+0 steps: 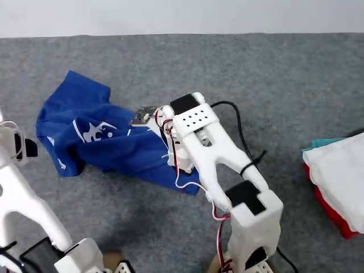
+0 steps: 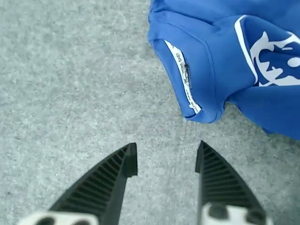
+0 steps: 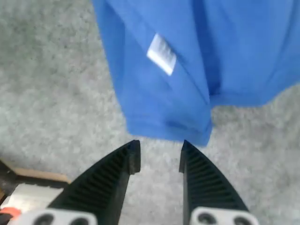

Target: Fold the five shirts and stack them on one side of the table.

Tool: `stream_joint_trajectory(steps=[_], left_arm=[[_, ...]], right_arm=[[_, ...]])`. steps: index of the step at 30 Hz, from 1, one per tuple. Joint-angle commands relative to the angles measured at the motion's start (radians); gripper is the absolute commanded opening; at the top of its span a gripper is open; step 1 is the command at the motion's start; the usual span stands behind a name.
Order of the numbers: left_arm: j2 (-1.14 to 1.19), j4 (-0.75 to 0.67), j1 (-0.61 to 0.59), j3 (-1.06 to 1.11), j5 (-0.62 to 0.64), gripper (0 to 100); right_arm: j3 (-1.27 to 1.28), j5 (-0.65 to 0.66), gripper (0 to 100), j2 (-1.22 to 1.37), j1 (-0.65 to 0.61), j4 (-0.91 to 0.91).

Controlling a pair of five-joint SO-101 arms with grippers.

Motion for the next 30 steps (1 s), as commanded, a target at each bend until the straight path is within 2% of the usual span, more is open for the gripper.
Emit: stream_joint_trajectory(steps=[1, 8, 17, 20, 30], left_arm=[[-0.038, -0.021, -0.008, -0.001, -0.005, 21], [-0.038, -0.015, -0.008, -0.001, -0.003, 21], [-0.038, -0.015, -0.002, -0.001, 0.006, 21], [-0.038, -0.015, 0.0, -0.001, 0.035, 21], [-0.038, -0.017, 0.0, -0.001, 0.035, 21]], right_arm=[[-0.052, 0.009, 15.1, 0.048, 0.036, -0.044], [-0.083, 0.009, 15.1, 0.093, 0.097, -0.087], [-0.288, 0.025, 15.4, 0.099, 0.12, 0.028], [-0.287, 0.06, 15.4, 0.107, 0.122, 0.012], [-0.288, 0.057, 15.4, 0.242, 0.108, 0.028]])
